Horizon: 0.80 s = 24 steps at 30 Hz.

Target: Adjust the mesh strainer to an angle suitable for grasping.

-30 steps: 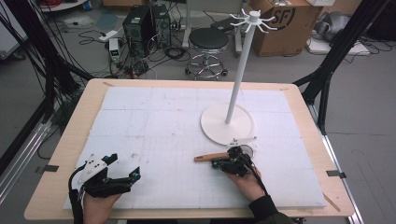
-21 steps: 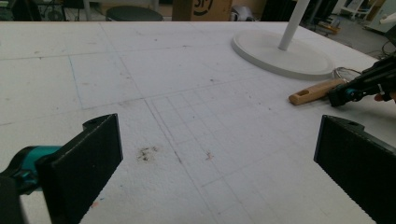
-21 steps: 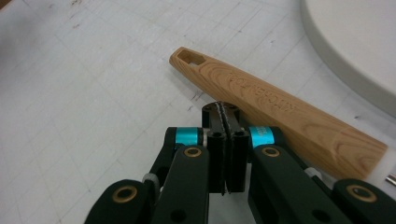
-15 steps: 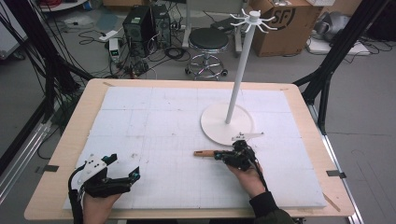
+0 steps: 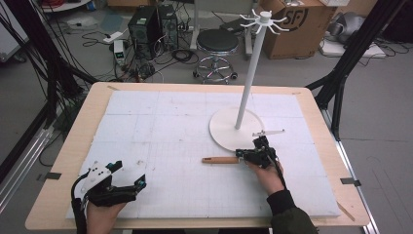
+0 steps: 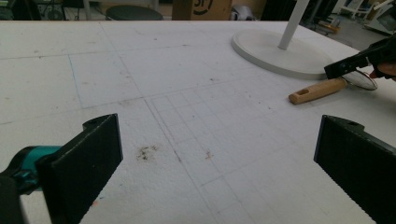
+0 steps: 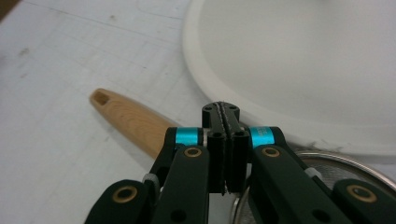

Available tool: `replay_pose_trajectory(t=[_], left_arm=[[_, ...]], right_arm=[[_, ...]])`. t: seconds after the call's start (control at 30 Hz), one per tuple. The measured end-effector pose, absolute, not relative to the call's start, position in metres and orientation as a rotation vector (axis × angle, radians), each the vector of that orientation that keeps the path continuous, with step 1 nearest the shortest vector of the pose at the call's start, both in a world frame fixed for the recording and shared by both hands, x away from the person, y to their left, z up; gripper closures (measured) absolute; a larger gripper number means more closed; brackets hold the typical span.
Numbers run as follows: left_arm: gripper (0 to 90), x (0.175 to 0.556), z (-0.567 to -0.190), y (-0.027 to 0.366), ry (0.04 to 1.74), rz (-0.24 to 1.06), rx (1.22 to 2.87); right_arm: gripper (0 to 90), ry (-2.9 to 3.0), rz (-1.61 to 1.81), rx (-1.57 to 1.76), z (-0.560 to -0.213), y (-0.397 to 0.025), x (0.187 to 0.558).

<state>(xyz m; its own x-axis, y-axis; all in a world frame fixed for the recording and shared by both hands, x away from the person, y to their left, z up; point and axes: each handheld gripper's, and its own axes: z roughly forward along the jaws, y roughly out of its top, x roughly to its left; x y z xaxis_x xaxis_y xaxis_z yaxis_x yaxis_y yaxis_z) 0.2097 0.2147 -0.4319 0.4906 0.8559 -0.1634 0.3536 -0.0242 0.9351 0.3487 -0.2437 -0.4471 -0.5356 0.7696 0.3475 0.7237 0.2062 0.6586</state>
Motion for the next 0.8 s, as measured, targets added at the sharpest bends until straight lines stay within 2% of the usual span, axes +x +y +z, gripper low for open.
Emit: replay_pose_trajectory(t=[0.63,0.8], left_arm=[[1.7,0.209,-0.432,0.215,1.067,0.56,1.609],[1.7,0.208,-0.432,0.216,1.069,0.56,1.606]], right_arm=[[90.0,2.467,1.045,1.459,-0.441,-0.247,0.334],[90.0,2.466,1.019,1.436,-0.44,-0.254,0.316]])
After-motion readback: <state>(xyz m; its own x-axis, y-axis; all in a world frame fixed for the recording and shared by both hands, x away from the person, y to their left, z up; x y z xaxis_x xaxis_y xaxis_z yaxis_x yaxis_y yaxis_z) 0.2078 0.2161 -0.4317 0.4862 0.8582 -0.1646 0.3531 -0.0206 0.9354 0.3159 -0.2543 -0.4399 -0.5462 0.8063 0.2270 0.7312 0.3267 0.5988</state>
